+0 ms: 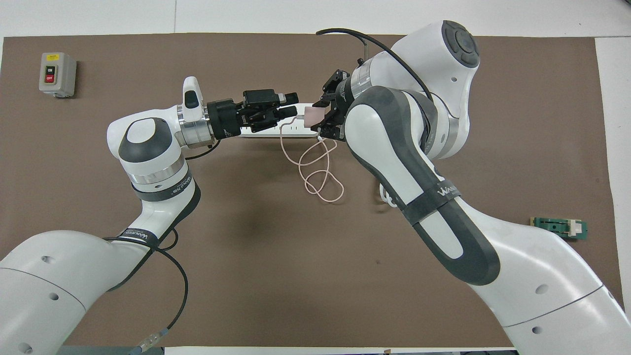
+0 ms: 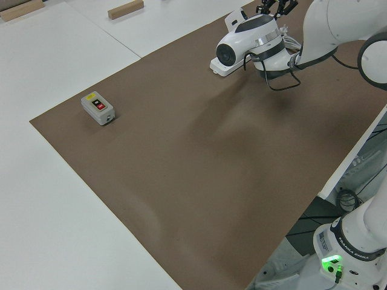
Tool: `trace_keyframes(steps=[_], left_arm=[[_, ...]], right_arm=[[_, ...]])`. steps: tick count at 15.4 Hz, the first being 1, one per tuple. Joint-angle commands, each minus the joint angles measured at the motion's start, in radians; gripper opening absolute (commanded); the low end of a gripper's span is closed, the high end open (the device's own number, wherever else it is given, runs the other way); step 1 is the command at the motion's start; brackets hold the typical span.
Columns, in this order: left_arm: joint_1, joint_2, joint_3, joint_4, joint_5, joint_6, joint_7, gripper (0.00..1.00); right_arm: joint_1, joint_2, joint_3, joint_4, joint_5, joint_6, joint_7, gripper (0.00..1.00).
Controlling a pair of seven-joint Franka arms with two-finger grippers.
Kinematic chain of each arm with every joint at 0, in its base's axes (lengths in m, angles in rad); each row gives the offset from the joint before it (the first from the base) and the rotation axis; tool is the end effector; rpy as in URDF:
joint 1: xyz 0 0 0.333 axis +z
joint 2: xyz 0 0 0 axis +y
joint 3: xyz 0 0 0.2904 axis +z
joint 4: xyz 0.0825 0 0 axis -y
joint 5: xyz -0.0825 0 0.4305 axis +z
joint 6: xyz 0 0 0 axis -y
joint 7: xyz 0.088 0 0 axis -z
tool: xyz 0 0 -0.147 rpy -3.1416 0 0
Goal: Plug charger into power strip
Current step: 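Push the charger into the socket while the left gripper holds the strip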
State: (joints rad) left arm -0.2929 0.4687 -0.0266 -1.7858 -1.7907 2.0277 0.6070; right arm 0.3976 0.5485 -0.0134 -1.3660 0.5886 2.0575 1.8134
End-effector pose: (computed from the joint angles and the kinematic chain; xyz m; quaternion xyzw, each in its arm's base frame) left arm 0.6509 -0.3097 0.2729 0.7401 0.1017 0.0231 0.6643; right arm 0.6929 0.3350 0.3512 -0.6459 0.7137 0.2023 0.1802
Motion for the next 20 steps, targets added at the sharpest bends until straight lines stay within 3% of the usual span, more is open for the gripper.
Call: trace_keyframes(steps=[1,8,12,20], left_arm=[[-0.005,0.019,-0.006,0.017,-0.006,0.009,-0.003,0.59],[-0.003,0.059,-0.013,0.014,-0.024,-0.038,0.048,0.59],[-0.005,0.059,-0.013,0.000,-0.116,-0.089,0.048,0.61],[-0.011,0.060,-0.012,-0.012,-0.116,-0.098,0.060,0.57]], right_arm=[[-0.002,0.010,0.001,0.018,-0.020,-0.005,0.032,0.00],[0.001,0.010,0.001,0.016,-0.021,-0.003,0.034,0.00],[-0.003,0.010,0.001,0.016,-0.023,-0.014,0.021,0.00],[-0.008,0.008,0.003,0.010,-0.020,-0.022,-0.017,0.00]])
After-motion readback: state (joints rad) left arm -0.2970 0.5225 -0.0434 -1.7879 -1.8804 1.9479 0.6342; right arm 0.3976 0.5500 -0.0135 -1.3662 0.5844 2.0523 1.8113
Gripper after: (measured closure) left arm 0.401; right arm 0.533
